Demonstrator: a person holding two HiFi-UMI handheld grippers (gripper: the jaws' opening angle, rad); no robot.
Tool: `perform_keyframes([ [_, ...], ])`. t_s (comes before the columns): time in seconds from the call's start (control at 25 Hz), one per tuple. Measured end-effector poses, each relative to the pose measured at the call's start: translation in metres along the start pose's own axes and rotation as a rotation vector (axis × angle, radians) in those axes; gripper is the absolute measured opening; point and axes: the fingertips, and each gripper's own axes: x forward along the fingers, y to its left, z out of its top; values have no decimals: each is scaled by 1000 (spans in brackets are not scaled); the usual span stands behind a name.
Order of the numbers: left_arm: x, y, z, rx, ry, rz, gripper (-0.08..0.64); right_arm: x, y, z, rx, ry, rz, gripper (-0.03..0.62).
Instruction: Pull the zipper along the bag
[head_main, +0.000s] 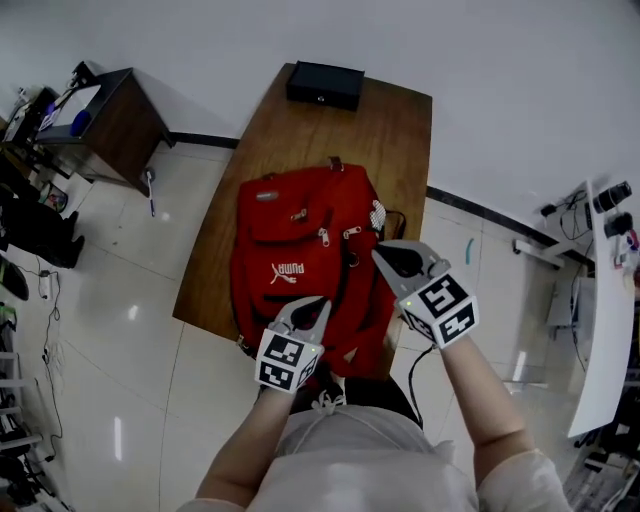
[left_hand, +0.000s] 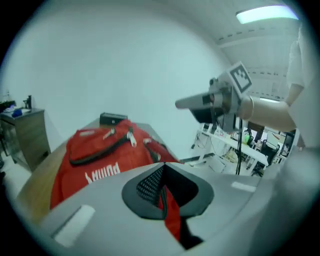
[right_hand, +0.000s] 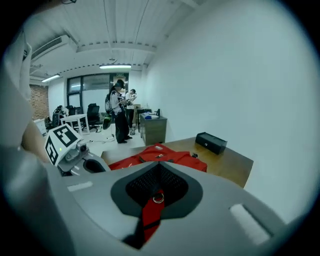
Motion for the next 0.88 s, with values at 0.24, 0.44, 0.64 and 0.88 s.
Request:
perform_keyframes([
  [0.24, -73, -36, 121, 133, -352, -2, 6, -51, 54, 26, -93, -207, -119, 8],
  [0.44, -113, -72, 144, 148, -480, -51, 6, -83, 108, 25, -177, -211, -141, 8],
  [0.64, -133, -100, 137, 244, -469, -73, 6, -123, 133, 37, -165, -307, -201, 8],
  [0.88, -172, -124, 108, 261, -446, -67, 6, -158, 179, 23, -162, -352, -223, 8],
])
